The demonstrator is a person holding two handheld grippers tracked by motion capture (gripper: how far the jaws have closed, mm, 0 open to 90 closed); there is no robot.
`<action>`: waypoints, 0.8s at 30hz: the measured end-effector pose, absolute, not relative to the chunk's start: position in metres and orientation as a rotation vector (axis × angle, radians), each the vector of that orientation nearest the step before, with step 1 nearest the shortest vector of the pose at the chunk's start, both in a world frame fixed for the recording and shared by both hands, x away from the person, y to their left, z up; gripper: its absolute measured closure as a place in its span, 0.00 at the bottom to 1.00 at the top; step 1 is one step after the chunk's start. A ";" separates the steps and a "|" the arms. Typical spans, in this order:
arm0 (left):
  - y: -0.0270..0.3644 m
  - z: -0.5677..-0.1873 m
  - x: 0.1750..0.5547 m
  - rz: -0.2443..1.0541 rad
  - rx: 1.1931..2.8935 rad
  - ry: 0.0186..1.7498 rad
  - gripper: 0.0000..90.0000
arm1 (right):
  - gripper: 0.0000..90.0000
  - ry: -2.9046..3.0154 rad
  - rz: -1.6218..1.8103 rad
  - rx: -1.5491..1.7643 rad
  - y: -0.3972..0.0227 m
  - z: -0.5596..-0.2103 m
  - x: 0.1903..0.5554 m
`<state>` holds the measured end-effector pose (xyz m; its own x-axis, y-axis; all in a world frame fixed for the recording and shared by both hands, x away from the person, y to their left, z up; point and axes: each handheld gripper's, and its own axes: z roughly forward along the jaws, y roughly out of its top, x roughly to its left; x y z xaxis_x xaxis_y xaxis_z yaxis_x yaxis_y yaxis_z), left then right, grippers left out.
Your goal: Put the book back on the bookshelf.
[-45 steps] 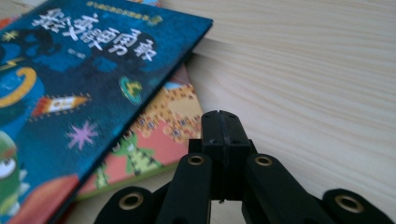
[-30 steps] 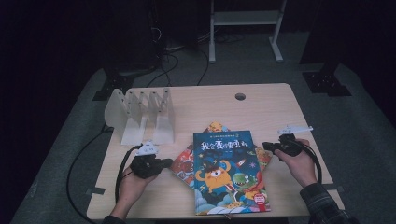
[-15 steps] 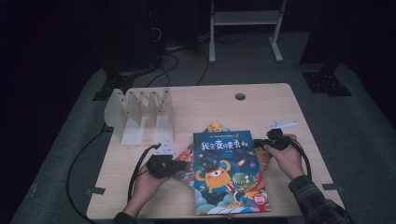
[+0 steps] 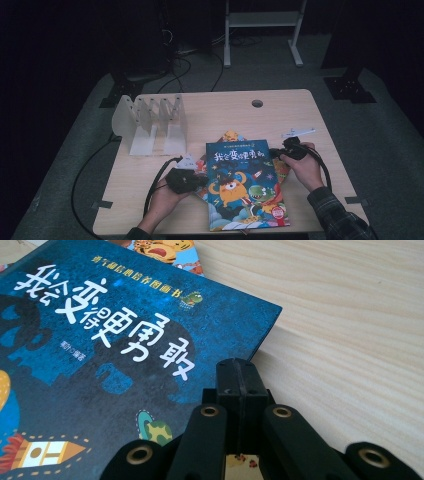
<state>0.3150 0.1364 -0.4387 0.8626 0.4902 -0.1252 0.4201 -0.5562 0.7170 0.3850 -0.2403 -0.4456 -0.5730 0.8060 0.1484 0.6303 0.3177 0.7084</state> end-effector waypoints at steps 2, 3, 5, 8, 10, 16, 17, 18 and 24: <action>0.137 -0.438 0.315 0.097 2.222 0.660 0.98 | 0.99 2.348 1.107 1.304 -0.237 -0.446 0.390; 0.137 -0.438 0.315 0.097 2.222 0.660 0.98 | 0.99 2.348 1.107 1.304 -0.237 -0.446 0.390; 0.137 -0.438 0.314 0.086 2.215 0.657 0.98 | 0.99 2.350 1.111 1.302 -0.234 -0.447 0.394; 0.137 -0.437 0.313 0.078 2.211 0.650 0.98 | 0.99 2.353 1.102 1.290 -0.228 -0.446 0.400; 0.137 -0.438 0.312 0.060 2.205 0.648 0.98 | 0.99 2.355 1.105 1.290 -0.225 -0.446 0.404; 0.135 -0.438 0.310 0.040 2.208 0.627 0.98 | 0.99 2.362 1.117 1.280 -0.221 -0.447 0.414; 0.134 -0.438 0.309 0.032 2.210 0.623 0.98 | 0.99 2.357 1.116 1.276 -0.217 -0.447 0.418; 0.133 -0.438 0.308 0.021 2.213 0.613 0.98 | 0.99 2.356 1.117 1.271 -0.215 -0.447 0.420; 0.131 -0.437 0.308 0.006 2.213 0.595 0.96 | 0.99 2.358 1.138 1.271 -0.212 -0.448 0.426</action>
<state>0.3077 0.1307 -0.4369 0.8879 0.4183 -0.1912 0.4145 -0.5477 0.7268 0.4257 -0.2116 -0.4476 -0.5974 0.7875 0.1515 0.6085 0.3221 0.7253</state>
